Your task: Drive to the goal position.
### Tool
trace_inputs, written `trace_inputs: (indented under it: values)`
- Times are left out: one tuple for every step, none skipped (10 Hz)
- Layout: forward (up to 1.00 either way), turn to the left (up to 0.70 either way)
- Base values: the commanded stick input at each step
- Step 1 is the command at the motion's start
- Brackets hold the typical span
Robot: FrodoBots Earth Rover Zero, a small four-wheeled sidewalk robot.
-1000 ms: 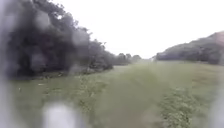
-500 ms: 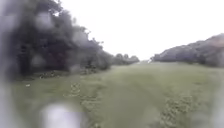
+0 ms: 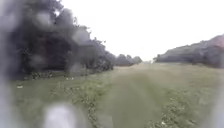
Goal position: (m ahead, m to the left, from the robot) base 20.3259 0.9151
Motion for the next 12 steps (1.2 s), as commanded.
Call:
trace_inputs:
  values:
    - [0.85, -0.34]
    - [0.85, -0.34]
    - [0.85, -0.26]
    - [0.85, -0.04]
    - [0.85, 0.0]
    - [0.85, 0.0]
    - [0.85, 0.0]
    - [0.85, 0.0]
    - [0.85, 0.0]
    - [0.85, 0.0]
    - [0.85, 0.0]
    - [0.85, 0.0]
